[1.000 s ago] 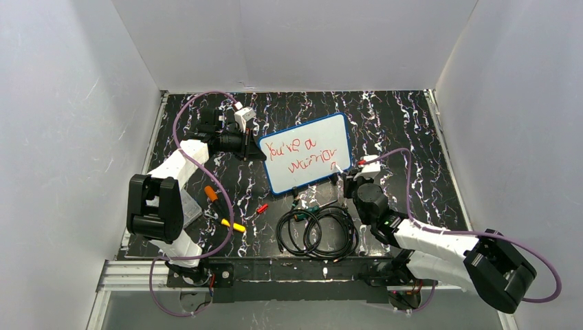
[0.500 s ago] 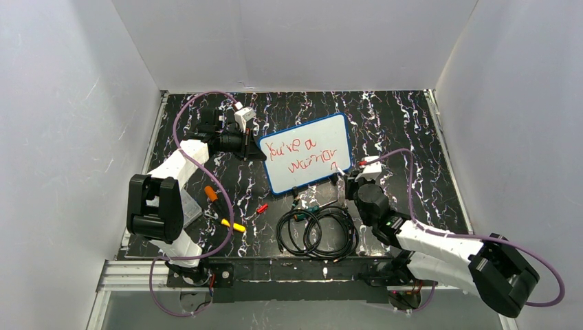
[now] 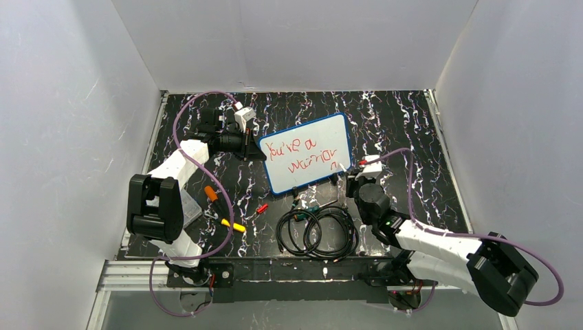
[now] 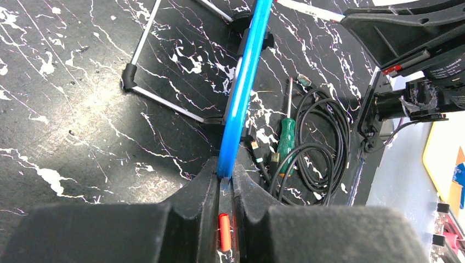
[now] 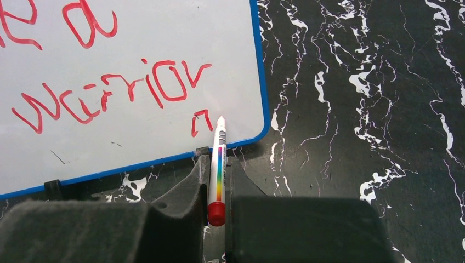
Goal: Write a sentence on the whiteboard
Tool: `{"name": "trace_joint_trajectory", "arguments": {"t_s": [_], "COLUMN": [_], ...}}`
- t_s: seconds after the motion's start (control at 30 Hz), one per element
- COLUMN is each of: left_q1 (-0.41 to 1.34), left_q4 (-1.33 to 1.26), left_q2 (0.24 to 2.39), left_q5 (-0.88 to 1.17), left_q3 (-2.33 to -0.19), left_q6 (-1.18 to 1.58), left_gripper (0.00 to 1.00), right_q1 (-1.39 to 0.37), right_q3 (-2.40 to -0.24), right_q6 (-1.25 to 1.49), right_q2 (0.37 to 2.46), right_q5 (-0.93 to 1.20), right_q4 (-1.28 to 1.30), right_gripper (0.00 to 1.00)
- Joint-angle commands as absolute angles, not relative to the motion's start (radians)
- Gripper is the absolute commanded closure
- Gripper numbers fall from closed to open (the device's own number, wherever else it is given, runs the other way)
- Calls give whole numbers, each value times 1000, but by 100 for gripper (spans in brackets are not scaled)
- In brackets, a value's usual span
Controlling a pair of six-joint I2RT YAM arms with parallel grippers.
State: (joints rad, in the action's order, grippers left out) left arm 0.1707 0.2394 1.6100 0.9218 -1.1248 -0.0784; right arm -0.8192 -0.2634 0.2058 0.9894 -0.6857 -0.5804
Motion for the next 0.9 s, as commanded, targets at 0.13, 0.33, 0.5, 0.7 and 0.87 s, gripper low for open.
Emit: {"name": "trace_joint_trajectory", "arguments": {"t_s": [0.13, 0.33, 0.5, 0.7, 0.87], "left_q1": [176, 176, 176, 176, 176], "left_q4": [250, 249, 250, 249, 250], "left_q2": [1574, 1575, 1574, 1575, 1575], "left_q5": [933, 933, 933, 933, 934], "left_q3": [-1139, -1141, -1141, -1141, -1140], "left_q6": [-91, -91, -91, -92, -91], "left_gripper": [100, 100, 100, 100, 100], "right_q1": [-811, -811, -811, -811, -811], "right_q3": [-296, -294, -282, -258, -255], "right_q6": [149, 140, 168, 220, 231], "right_q2": [1035, 1031, 1026, 1011, 1016], "right_q5": [-697, -667, -645, -655, -692], "right_q4": [-719, -719, -685, -627, -597], "right_gripper": [99, 99, 99, 99, 99]}}
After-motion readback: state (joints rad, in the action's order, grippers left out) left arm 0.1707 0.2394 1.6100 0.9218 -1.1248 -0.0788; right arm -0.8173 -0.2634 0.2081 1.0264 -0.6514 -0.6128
